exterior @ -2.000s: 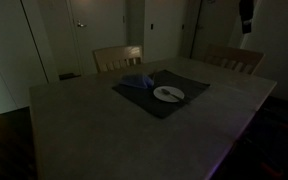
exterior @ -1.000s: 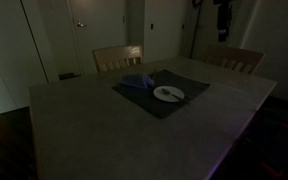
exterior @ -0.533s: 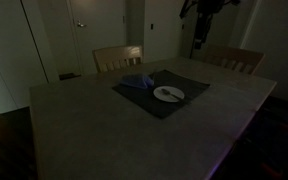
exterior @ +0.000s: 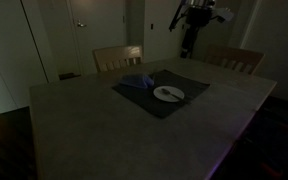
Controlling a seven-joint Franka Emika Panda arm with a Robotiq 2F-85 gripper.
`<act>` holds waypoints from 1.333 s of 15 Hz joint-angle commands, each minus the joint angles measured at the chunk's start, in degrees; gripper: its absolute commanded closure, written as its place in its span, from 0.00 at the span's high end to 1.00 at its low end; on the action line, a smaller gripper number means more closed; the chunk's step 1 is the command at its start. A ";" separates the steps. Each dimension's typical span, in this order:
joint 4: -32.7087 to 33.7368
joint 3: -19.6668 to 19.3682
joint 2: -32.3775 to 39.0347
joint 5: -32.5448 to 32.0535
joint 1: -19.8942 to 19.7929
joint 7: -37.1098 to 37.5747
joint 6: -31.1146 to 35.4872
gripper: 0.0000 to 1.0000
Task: Move the spoon on the plate to the right of the plate
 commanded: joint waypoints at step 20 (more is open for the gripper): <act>0.85 7.21 8.67 11.04 0.25 -14.05 4.14 1.00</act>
